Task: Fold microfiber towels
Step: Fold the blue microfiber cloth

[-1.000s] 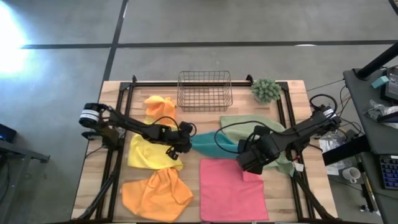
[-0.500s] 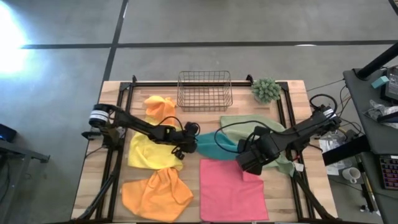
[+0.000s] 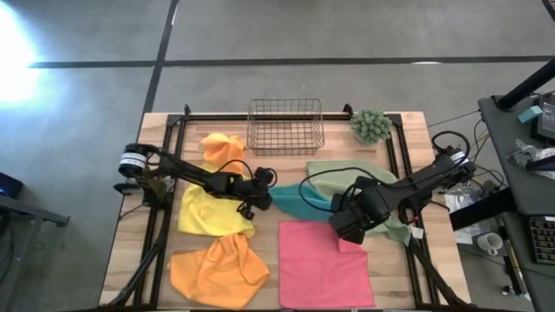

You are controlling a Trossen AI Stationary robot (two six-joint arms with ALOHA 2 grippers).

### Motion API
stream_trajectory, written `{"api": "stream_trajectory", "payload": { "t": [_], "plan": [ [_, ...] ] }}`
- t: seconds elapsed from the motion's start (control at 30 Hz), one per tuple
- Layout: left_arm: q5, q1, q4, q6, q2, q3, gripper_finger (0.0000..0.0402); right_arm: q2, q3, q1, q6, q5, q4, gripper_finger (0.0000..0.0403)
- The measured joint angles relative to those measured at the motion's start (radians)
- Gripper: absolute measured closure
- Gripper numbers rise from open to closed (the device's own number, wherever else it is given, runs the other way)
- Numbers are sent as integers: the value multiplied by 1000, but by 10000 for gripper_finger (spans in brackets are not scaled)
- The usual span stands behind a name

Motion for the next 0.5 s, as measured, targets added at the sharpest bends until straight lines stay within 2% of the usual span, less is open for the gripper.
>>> {"api": "stream_trajectory", "payload": {
  "t": [0.2, 0.37, 0.5],
  "plan": [
    [-12, 4, -119, -121, -25, 5, 400, 0, 0, -22, -22, 9, 3, 393],
    [-79, 5, -144, -202, -28, -6, 401, 7, -14, -114, 47, 69, 1, 390],
    [-85, 5, -177, -268, -59, 4, 401, 7, -30, -196, 115, 88, 9, 390]
  ]
}}
